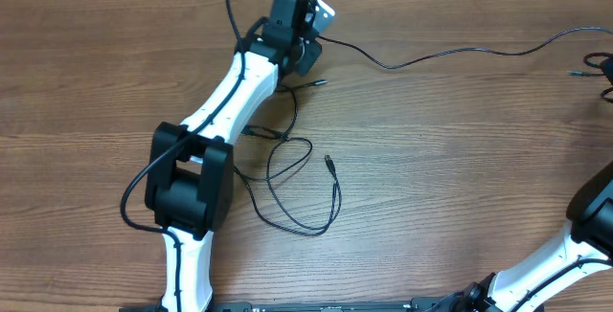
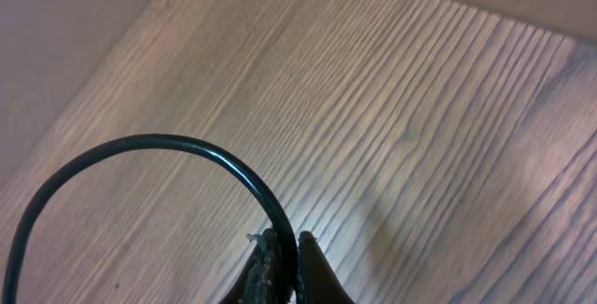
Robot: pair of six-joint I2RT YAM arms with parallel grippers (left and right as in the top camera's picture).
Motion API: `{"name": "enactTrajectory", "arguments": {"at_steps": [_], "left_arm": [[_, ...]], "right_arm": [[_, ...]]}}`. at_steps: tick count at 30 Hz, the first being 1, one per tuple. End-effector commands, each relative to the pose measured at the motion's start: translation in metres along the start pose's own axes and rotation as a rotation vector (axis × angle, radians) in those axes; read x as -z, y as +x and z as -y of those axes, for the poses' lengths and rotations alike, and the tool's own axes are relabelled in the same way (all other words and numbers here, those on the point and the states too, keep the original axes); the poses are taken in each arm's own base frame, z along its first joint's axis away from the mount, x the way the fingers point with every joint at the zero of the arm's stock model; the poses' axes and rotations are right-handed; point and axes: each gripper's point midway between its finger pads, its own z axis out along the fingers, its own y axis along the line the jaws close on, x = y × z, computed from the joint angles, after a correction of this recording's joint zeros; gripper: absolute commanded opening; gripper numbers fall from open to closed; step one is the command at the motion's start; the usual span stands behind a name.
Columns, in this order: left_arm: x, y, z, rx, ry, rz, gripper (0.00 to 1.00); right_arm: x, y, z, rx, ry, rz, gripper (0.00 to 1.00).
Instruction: Untangle cables
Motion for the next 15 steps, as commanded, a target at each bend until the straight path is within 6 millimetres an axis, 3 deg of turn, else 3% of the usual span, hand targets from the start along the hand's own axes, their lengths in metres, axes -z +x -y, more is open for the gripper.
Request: {"name": "enactTrajectory", "arguments": {"at_steps": [1,12,15], "left_arm": [[-0.020,0.006,0.014,-0.042,0.027,-0.011,0.04],[-0.043,-0.008,0.020,-0.048,0.008,0.070,0.04],[-0.045,-0.014,0.022,-0.051,0.006,0.099,0.04]], "right_arm": [[-0.003,-0.023,0.010,-0.011,0.017,0.066,0.04],[-0.010,-0.073,0.031,0.014,0.020,0.263,0.04],[-0.016,-0.078,0.035,0.017,0.018,0.294,0.04]]}}
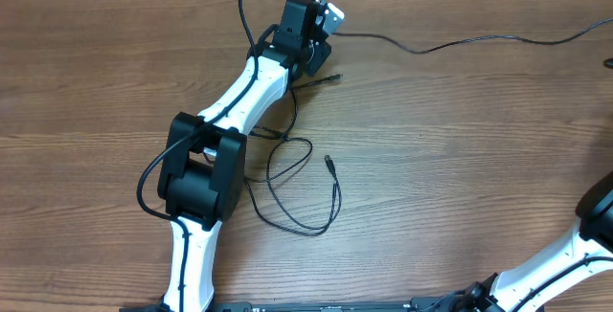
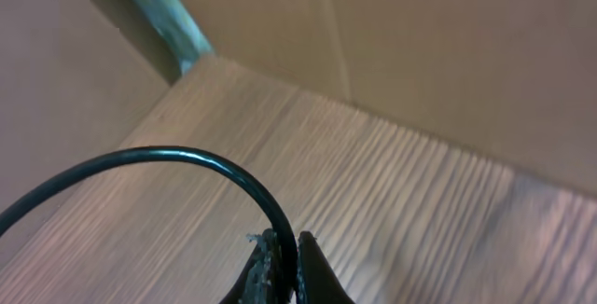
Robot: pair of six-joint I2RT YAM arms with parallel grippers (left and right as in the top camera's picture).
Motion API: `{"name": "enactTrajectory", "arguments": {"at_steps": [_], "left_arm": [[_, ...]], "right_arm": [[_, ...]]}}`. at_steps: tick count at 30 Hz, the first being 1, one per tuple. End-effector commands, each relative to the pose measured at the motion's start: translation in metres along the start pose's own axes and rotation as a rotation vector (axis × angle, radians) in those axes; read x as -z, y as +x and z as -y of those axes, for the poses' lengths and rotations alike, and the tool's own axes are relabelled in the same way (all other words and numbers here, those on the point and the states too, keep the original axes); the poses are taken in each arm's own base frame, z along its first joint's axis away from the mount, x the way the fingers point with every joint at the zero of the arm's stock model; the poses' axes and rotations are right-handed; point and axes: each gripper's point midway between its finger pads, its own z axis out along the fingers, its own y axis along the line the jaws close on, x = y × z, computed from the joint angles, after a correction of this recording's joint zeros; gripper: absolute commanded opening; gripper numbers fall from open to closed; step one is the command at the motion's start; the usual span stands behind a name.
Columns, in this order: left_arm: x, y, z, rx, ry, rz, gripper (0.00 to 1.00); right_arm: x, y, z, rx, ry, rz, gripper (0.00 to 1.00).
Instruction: Untangle cables
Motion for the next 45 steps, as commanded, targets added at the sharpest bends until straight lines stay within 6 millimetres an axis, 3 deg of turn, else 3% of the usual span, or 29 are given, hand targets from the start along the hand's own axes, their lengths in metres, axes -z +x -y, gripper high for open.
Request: {"name": "enactTrajectory", "arguments": {"at_steps": [1,8,13,21,26,35,37,39,40,43,45], "left_arm": [[-0.011,-0.003,0.013,-0.030,0.023,0.019,0.04],[-0.008,-0.014,0.044,-0.041,0.159,0.072,0.04],[-0.006,-0.011,0.060,-0.079,0.200,0.053,0.04],[-0.004,0.014,0.073,-0.142,0.245,-0.043,0.04],[-0.002,0.014,0.081,-0.147,0.292,-0.033,0.04],[0.002,0.014,0.098,-0.240,0.357,-0.014,0.06],[0.002,0.013,0.101,-0.288,0.359,-0.002,0.22],[0.002,0.012,0.101,-0.296,0.360,0.000,0.56],[0.002,0.012,0.101,-0.296,0.360,0.000,0.60],[0.002,0.013,0.101,-0.295,0.358,-0.003,0.60],[0.002,0.013,0.101,-0.295,0.358,-0.003,0.72]], "right_arm": [[-0.011,-0.011,0.011,0.019,0.018,0.047,0.04],[-0.033,0.001,0.019,0.014,0.021,0.061,0.04],[-0.043,0.003,0.030,0.006,0.030,0.078,0.04],[-0.040,-0.028,0.070,-0.033,0.069,0.167,0.04],[-0.039,-0.037,0.097,-0.054,0.104,0.187,0.04],[-0.039,-0.045,0.108,-0.061,0.112,0.221,0.04],[-0.041,-0.041,0.110,-0.062,0.115,0.212,0.04],[-0.043,-0.038,0.111,-0.062,0.117,0.206,0.04],[-0.044,-0.036,0.111,-0.062,0.119,0.200,0.04],[-0.046,-0.032,0.113,-0.062,0.122,0.191,0.04],[-0.046,-0.032,0.113,-0.062,0.122,0.191,0.04]]}}
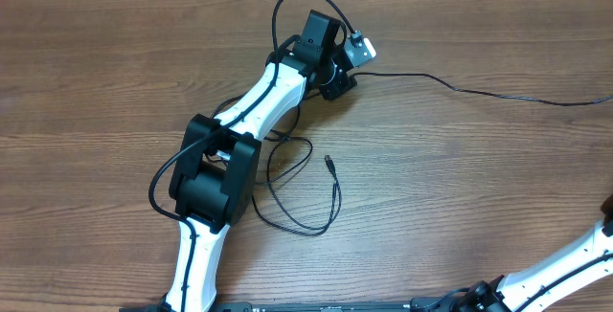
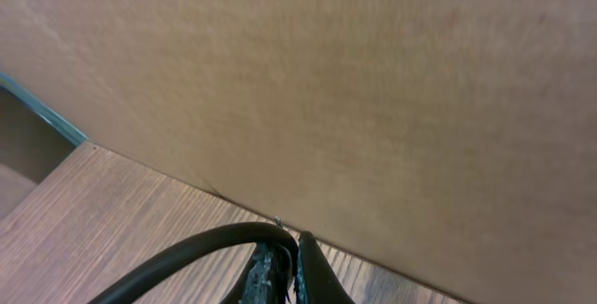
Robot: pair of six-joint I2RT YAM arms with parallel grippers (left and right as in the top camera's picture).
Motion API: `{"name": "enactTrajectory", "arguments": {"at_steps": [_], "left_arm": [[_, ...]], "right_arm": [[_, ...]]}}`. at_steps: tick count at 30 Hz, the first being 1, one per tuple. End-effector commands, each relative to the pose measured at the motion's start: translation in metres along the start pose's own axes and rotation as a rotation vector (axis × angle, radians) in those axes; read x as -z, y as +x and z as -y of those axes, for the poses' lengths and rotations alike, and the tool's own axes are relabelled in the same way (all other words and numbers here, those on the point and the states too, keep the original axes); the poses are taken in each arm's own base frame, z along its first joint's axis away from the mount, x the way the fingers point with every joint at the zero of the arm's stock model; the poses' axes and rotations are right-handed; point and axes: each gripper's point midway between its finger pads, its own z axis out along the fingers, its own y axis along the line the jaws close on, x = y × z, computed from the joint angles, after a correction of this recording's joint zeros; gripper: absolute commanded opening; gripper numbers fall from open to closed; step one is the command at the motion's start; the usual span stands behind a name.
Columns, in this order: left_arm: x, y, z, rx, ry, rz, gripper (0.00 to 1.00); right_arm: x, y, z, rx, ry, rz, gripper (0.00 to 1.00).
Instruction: Untangle cables
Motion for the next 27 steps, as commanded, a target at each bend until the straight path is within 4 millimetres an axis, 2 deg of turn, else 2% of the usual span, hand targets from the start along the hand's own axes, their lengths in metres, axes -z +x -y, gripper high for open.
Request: {"name": "enactTrajectory", "arguments": {"at_steps": [1,7,8,10,11,14,19,27], "left_arm": [[-0.008,0.000,0.006,-0.027,0.021,0.005,1.00],[-0.007,0.005,0.009,-0.021,0.036,-0.018,1.00],[-0.007,0.007,0.010,-0.019,0.041,-0.025,0.99],[-0.007,0.010,0.012,-0.015,0.049,-0.037,0.99],[-0.007,0.011,0.013,-0.014,0.051,-0.042,1.00],[-0.007,0.013,0.014,-0.012,0.056,-0.049,1.00],[-0.007,0.016,0.017,-0.008,0.069,-0.061,1.00],[-0.004,0.034,0.028,0.011,0.114,-0.134,1.00]], "right_arm": [[-0.003,-0.008,0.000,0.002,0.005,0.022,0.04],[-0.003,-0.008,0.001,0.020,0.006,0.021,0.04],[-0.003,-0.007,0.001,0.023,0.007,0.020,0.11],[-0.003,-0.006,0.002,0.025,0.009,0.013,0.56],[-0.003,-0.005,0.002,0.025,0.011,0.009,0.69],[-0.003,-0.001,0.003,0.027,0.016,-0.006,0.88],[-0.003,0.010,0.007,0.039,0.029,-0.050,0.99],[0.002,0.046,0.012,0.114,0.028,-0.205,1.00]]}}
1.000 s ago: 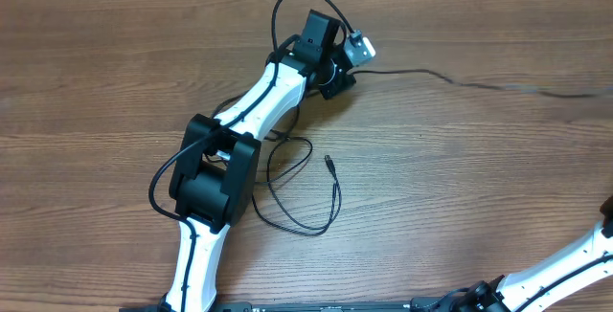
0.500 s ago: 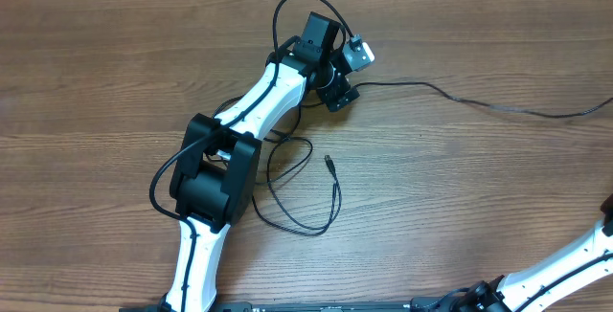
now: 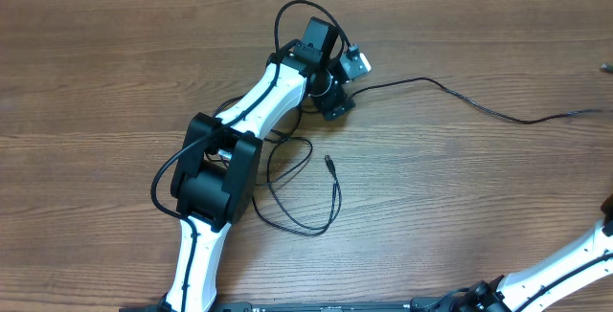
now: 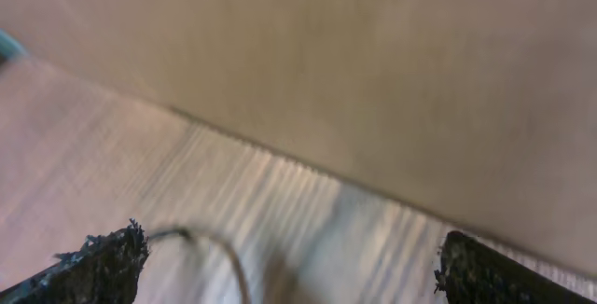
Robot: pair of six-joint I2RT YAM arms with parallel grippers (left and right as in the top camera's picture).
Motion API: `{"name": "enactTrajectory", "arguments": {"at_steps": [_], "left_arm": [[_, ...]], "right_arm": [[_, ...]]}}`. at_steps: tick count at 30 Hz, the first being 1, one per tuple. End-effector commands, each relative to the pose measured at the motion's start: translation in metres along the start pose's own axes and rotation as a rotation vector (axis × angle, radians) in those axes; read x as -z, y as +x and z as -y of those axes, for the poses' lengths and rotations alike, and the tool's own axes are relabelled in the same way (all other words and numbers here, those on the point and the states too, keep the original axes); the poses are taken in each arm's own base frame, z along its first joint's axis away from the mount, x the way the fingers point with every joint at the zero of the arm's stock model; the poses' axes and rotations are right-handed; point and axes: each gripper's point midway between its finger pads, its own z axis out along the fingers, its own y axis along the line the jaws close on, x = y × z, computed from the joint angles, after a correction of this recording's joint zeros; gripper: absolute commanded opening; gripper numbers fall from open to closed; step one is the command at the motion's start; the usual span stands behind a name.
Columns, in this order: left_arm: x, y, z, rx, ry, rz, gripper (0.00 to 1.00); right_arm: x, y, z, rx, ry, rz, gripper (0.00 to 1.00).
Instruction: Untangle cables
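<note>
A long black cable (image 3: 479,109) runs from my left gripper (image 3: 337,100) across the table to the right edge in the overhead view. The left gripper is at the far middle, shut on that cable's end. A second thin black cable (image 3: 305,228) lies coiled in loops beside the left arm, its plug (image 3: 328,162) free. In the right wrist view my right gripper (image 4: 294,269) is wide open, its fingertips (image 4: 104,259) far apart, and a blurred bit of cable (image 4: 224,253) lies on the wood between them, untouched.
The left arm (image 3: 220,159) lies over part of the coiled cable. The right arm (image 3: 575,255) enters at the lower right corner. A brown wall (image 4: 373,62) rises just behind the table's edge in the right wrist view.
My right gripper was shut on the long cable and now stands wide open, the cable let go. The cable's right part now lies slack on the table. The left gripper moved slightly nearer.
First the left gripper held the long cable at the far edge while the right gripper was shut on its other part at the right. The left gripper then stood further right and nearer, the cable drawn straighter. Now the right gripper is open and the long cable lies apart from the coil.
</note>
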Motion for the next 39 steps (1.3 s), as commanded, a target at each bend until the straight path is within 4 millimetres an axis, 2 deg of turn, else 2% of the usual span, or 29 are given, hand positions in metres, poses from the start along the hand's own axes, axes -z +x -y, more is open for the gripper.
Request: {"name": "enactTrajectory", "arguments": {"at_steps": [1,5,8,12,17,22,26,32,39], "left_arm": [[-0.003,-0.002,0.005,-0.010,0.021,0.003,0.99],[-0.003,-0.002,0.005,-0.010,0.021,0.003,1.00],[-0.002,-0.002,0.005,-0.011,0.020,0.004,1.00],[-0.001,-0.008,0.008,-0.012,0.037,0.027,1.00],[0.007,-0.026,0.018,0.009,0.106,0.103,1.00],[0.017,-0.033,0.015,0.010,0.106,0.097,0.99],[0.032,-0.035,0.017,-0.018,0.127,0.065,1.00],[0.066,-0.047,0.013,-0.071,0.128,0.032,1.00],[0.101,-0.056,-0.009,-0.074,0.017,-0.020,1.00]], "right_arm": [[-0.001,0.000,-0.004,0.040,-0.028,-0.021,1.00],[0.002,0.011,-0.010,0.043,-0.066,-0.076,1.00],[0.010,0.008,-0.023,0.041,-0.138,-0.092,1.00],[0.034,-0.017,-0.044,0.041,-0.238,-0.057,1.00],[0.067,-0.051,-0.053,0.046,-0.261,0.003,1.00],[0.088,-0.062,-0.054,0.046,-0.261,0.004,1.00],[0.104,-0.067,-0.054,0.045,-0.258,-0.008,1.00],[0.131,-0.078,-0.056,0.045,-0.262,-0.009,1.00],[0.175,-0.095,-0.083,0.060,-0.387,0.017,1.00]]}}
